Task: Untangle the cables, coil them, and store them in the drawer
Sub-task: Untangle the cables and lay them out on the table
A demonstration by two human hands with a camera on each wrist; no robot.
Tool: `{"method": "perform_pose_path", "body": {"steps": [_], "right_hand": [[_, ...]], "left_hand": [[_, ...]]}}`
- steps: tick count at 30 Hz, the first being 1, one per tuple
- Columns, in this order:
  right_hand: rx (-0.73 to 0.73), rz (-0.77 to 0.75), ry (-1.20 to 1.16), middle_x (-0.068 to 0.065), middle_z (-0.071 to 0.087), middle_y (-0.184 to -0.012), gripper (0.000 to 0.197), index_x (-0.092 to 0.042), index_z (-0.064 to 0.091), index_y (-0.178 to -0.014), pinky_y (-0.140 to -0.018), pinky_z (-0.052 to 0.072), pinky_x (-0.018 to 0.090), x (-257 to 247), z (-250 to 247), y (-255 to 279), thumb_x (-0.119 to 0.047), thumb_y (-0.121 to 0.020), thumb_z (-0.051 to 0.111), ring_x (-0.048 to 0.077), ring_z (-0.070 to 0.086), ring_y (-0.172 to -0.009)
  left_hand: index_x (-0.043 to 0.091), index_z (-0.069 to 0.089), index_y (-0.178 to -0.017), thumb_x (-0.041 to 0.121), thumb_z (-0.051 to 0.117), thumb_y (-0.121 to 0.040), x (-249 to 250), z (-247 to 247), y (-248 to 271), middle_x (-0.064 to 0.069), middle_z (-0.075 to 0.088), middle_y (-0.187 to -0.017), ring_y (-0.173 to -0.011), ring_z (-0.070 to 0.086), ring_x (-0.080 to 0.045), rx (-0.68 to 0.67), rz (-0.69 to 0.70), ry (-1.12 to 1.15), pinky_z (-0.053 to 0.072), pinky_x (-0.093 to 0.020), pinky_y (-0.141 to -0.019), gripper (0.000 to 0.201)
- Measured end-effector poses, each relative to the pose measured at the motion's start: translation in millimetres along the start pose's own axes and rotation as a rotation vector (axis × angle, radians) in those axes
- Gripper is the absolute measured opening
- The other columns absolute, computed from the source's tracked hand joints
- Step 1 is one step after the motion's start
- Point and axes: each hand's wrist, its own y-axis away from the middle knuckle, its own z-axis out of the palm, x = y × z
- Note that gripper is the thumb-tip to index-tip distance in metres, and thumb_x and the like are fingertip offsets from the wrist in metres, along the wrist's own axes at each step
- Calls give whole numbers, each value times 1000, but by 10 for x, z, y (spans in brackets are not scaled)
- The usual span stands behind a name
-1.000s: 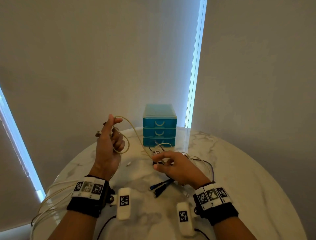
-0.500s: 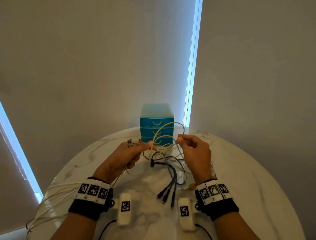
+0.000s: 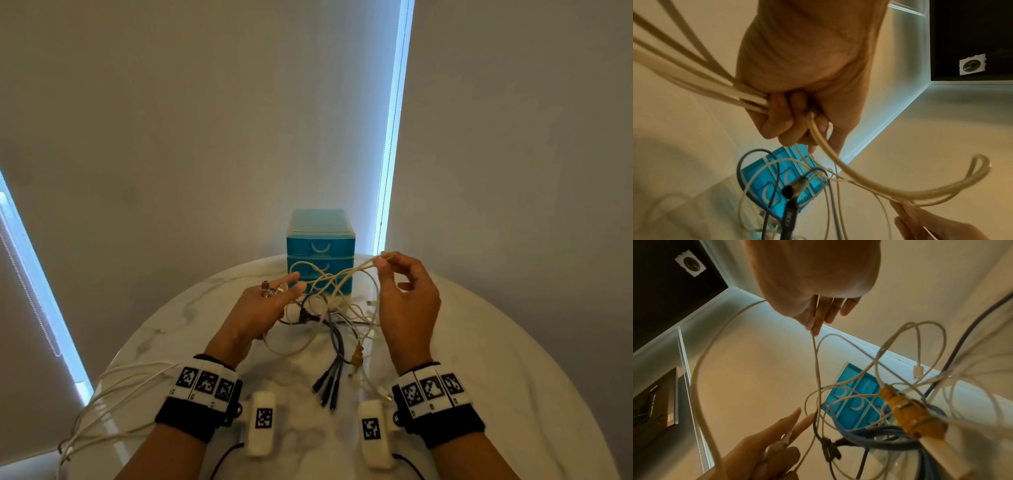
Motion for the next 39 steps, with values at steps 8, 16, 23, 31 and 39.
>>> {"method": "perform_pose_path", "body": {"steps": [8,16,23,31,39], "right_hand": [[-1,113,-99,-13,78,-96,12,-23,73,-115,-79,64,32,65,-70,-106,-20,-103,70,9,75,-91],[-358,95,-168,-3,79,-116,12,-24,76,-112,-80,67,32,-127,121,126,-21,-100,74,16,77,-106],[-339,64,-315,1,80,-112,18,-11,72,-117,-81,65,29,-252,111,161,-21,-102,69,19,77,-107],[-604,254,-420,19,77,-105,17,11,61,-116,-84,64,35,-119,-11,6,1,-105,53,27,76,-99],[-808,733,-357,28,77,-113,30,-2,54,-127,-92,64,54,11,-27,-26,10,-108,35,47,77,-101]], "left_hand": [[20,85,-97,54,77,-93,75,-25,41,19,74,-72,-65,63,0,97,50,-8,44,-19,-58,34],[42,76,-126,46,88,-86,77,77,33,24,75,-125,-117,69,5,-206,250,-151,55,-17,-96,42],[36,83,-108,50,81,-91,45,21,1,20,81,-102,-99,74,3,-118,271,-270,57,-25,-93,22],[25,83,-94,45,74,-97,24,-35,-31,6,80,-85,-85,74,-12,151,245,-317,59,-43,-85,22],[24,81,-110,38,75,-99,106,-79,1,22,61,-61,-54,51,3,278,260,222,39,-21,-58,19]]}}
